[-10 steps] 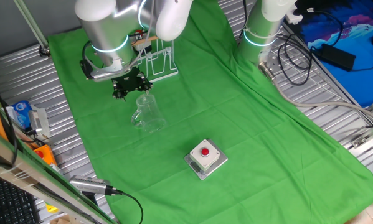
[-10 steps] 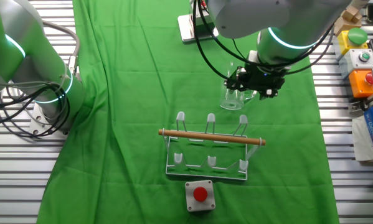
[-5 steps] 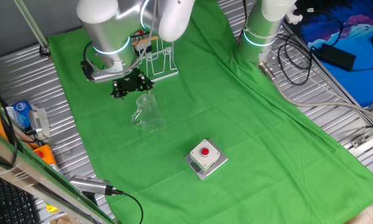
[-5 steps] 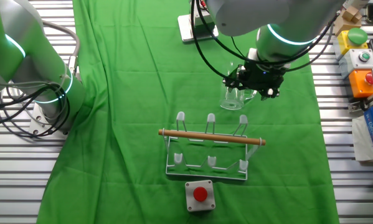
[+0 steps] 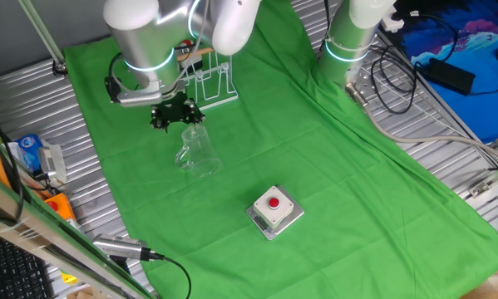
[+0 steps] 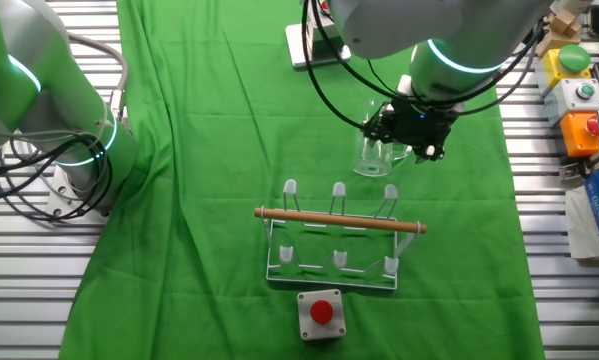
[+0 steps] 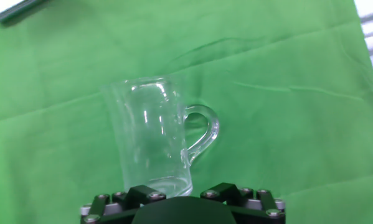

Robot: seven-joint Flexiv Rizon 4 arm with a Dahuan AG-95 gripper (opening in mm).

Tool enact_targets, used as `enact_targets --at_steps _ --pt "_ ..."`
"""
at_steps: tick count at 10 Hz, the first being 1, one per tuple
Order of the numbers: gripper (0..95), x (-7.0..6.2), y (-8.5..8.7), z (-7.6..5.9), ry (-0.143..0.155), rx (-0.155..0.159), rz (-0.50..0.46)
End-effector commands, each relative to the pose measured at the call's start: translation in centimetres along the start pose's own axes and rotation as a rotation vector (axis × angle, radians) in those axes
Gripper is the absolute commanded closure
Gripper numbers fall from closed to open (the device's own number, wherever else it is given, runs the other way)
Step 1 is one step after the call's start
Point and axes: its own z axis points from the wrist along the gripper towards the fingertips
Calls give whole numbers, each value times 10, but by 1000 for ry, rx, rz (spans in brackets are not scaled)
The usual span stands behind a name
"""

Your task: Put the cup on the cup rack

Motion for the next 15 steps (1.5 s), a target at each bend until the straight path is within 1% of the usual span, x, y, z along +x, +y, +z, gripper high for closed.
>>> enact_targets --at_steps 1,3,5,7,8,10,11,13,15 --pt "190 0 1 0 -18 -8 8" --pt "190 0 1 0 -17 -13 8" --pt "190 0 1 0 -4 -10 4" --pt "190 0 1 0 -1 -22 10" --pt "190 0 1 0 -6 -33 5" --pt "190 0 1 0 -7 -44 0" --pt "0 0 1 0 -3 -44 -4" --pt "0 0 1 0 1 -49 -6" --pt "0 0 1 0 -3 -58 -15"
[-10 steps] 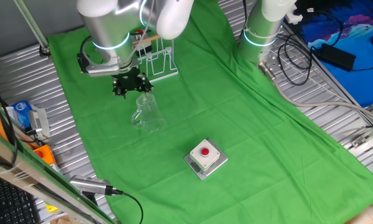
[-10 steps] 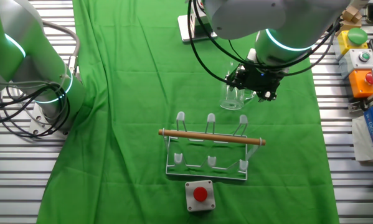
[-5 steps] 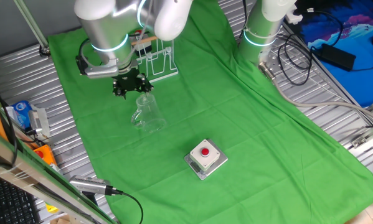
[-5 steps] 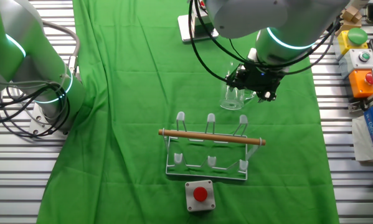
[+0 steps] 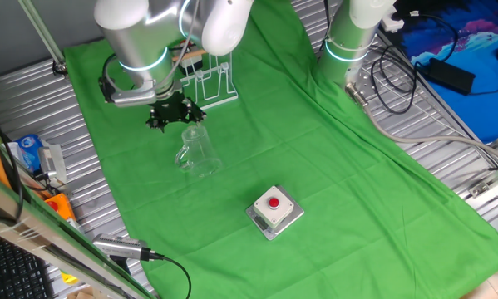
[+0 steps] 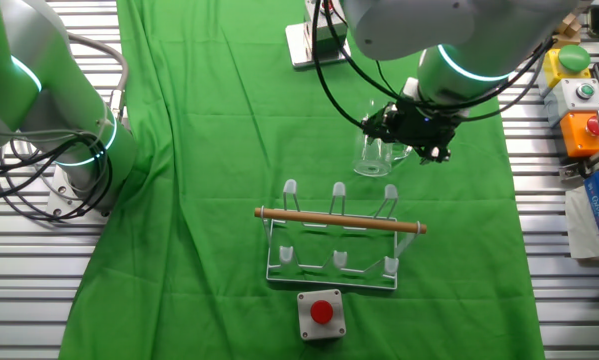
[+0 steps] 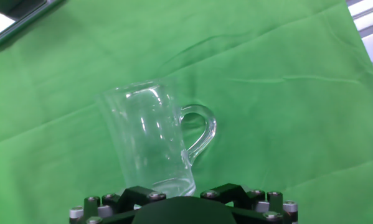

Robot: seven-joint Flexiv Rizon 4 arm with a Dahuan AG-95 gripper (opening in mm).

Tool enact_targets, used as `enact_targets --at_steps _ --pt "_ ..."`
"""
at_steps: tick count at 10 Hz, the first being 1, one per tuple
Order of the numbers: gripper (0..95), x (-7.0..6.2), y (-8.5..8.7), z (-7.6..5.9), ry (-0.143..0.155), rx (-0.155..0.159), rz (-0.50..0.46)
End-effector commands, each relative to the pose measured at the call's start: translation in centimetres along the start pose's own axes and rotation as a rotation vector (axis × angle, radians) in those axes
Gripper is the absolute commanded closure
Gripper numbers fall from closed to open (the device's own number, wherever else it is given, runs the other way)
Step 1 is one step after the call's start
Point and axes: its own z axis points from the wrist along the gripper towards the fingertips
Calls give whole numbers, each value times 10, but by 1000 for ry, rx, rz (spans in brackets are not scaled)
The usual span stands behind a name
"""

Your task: Put the cup on the cup rack

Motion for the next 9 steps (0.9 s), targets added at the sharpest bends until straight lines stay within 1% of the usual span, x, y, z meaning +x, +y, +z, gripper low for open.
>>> enact_targets --at_steps 1,2,3,9 --pt "0 -1 -1 0 -4 -12 3" --pt "190 -1 -1 0 -10 -16 24" --pt "190 -1 -1 0 6 -11 33" --pt "190 -1 -1 0 12 -16 30"
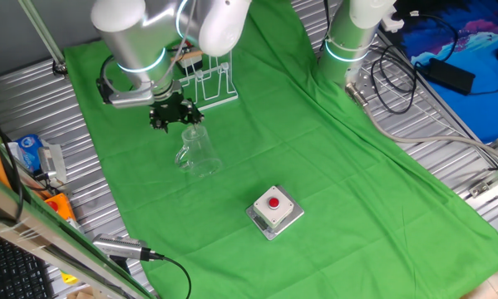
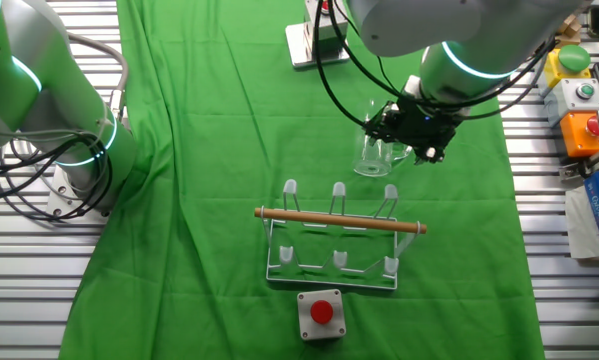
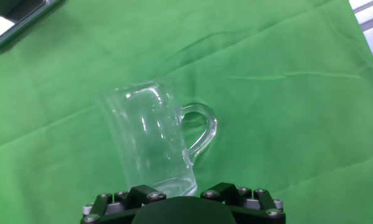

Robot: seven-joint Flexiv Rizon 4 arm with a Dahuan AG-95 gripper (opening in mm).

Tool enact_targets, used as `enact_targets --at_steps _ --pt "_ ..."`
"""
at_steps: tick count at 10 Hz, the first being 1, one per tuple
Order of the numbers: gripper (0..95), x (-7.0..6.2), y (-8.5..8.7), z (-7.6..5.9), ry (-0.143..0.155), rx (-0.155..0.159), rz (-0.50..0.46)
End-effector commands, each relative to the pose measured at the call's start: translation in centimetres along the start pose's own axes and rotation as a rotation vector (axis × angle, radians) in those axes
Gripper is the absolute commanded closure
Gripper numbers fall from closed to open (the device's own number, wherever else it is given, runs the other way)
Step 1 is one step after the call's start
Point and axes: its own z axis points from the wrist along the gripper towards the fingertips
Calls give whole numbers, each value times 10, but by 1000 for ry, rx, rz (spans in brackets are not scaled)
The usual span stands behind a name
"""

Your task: Put the cup on the cup rack

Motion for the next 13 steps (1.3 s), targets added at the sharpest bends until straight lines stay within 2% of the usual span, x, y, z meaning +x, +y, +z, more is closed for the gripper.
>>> enact_targets --at_steps 1,3,5,9,13 --pt "190 -3 -1 3 -3 -24 8" --pt "190 -3 3 14 -18 -60 44" --pt "190 0 10 23 -19 -77 60" --pt "190 3 12 26 -13 -108 75" --pt "190 3 11 32 -10 -109 77"
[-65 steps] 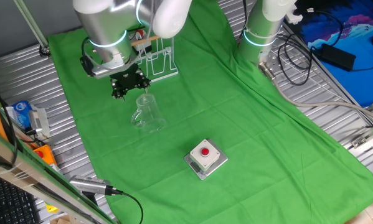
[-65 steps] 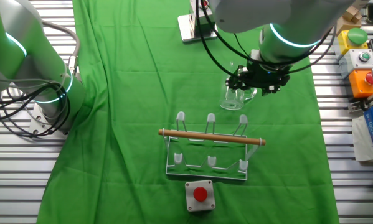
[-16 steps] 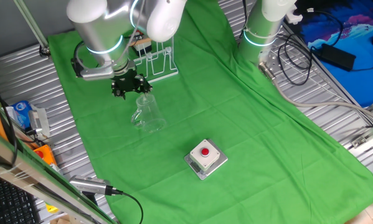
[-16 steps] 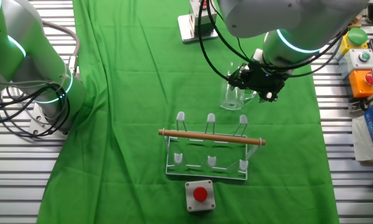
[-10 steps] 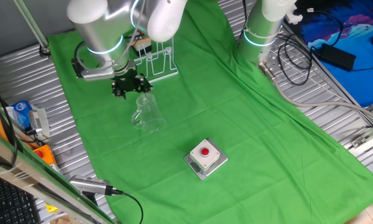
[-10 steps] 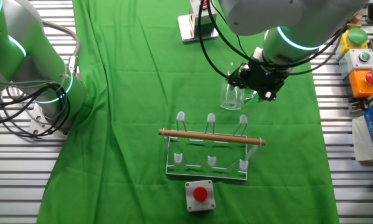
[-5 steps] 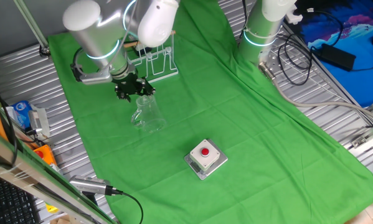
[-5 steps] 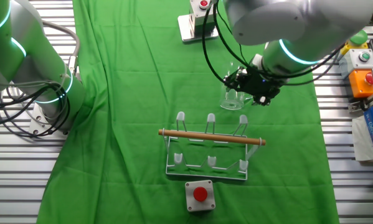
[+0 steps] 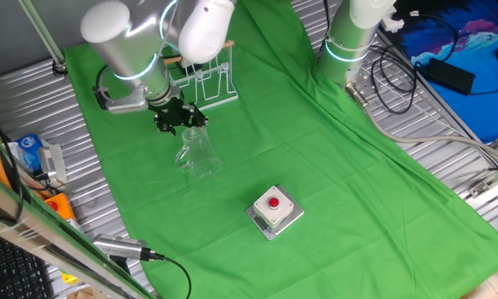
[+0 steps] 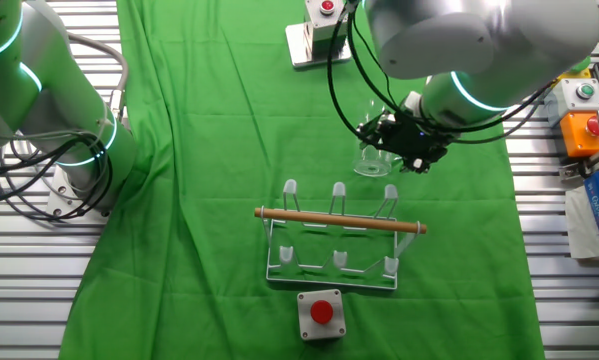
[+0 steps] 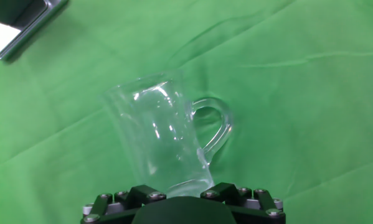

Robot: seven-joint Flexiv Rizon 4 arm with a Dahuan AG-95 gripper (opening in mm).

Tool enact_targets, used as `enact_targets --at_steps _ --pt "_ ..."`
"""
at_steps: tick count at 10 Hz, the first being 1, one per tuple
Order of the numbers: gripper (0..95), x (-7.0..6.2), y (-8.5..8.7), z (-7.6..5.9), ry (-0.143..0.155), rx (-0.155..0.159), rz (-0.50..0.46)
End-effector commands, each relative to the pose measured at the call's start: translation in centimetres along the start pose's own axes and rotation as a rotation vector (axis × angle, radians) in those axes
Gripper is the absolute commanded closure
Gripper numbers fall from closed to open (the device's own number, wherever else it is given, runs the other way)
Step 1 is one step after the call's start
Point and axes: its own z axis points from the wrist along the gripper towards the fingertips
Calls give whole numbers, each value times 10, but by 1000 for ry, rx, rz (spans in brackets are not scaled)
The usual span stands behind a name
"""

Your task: Put the cup on the cup rack

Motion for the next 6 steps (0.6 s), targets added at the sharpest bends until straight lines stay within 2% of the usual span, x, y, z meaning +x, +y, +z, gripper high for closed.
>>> enact_targets --at_steps 1,6 --pt "190 -1 -1 1 0 1 -1" --pt "190 -3 -5 5 -3 6 2"
